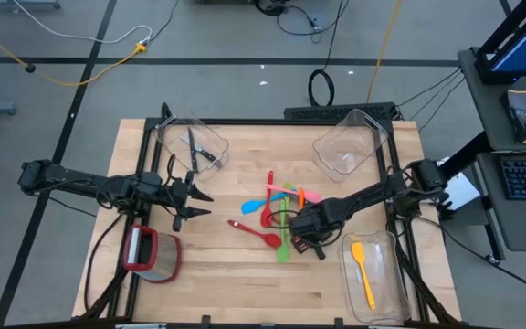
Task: Pick & Place Kitchen Items
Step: Put the black kitchen knife into the top left transparent bin
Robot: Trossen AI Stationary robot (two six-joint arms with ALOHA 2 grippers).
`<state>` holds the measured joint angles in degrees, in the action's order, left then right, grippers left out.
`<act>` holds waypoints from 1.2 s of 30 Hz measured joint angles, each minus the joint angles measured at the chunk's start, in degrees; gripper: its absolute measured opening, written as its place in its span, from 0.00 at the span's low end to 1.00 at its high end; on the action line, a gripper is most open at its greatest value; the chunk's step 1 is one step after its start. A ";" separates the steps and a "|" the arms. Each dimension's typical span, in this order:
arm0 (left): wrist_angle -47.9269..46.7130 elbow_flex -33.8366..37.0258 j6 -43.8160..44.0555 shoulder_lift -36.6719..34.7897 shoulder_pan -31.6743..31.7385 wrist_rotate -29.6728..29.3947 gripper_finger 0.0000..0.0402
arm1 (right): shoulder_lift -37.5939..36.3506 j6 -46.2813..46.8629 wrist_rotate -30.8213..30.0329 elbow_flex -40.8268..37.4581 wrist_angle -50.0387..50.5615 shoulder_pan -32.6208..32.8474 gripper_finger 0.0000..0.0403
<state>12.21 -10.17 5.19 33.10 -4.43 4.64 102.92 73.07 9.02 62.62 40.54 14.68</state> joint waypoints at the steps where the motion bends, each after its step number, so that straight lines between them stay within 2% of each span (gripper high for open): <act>1: 0.00 0.00 0.00 0.00 0.00 -0.01 0.45 | -0.45 0.45 -0.18 -0.11 -0.11 0.00 0.21; 7: 0.11 -0.02 -0.14 0.00 0.00 -0.15 0.45 | -3.81 3.89 0.47 -0.38 3.65 -0.39 0.22; 14: 0.43 0.00 -0.17 -0.02 0.00 -0.15 0.45 | -8.05 4.32 5.78 -0.24 6.03 -0.40 0.22; 21: 1.09 -0.01 0.09 0.00 0.00 -0.15 0.45 | -12.75 3.43 10.83 -0.21 4.22 -0.26 0.22; 25: 2.03 -0.02 1.08 -0.02 0.00 -0.15 0.45 | -15.96 0.69 10.16 -0.21 -2.30 -0.31 0.22; 29: 2.94 -0.02 1.89 -0.01 0.00 -0.13 0.45 | -18.57 -3.17 4.69 -0.10 -13.38 -0.48 0.22; 33: 4.93 -0.02 3.12 -0.01 0.00 -0.13 0.45 | -19.40 -10.79 0.07 -0.09 -25.56 -1.16 0.22; 36: 6.33 -0.04 3.93 -0.02 0.00 -0.12 0.45 | -19.37 -18.12 -0.07 -0.06 -33.73 -1.63 0.22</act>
<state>18.53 -10.22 9.12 33.08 -4.43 4.53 83.55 54.95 8.95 62.57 6.81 13.05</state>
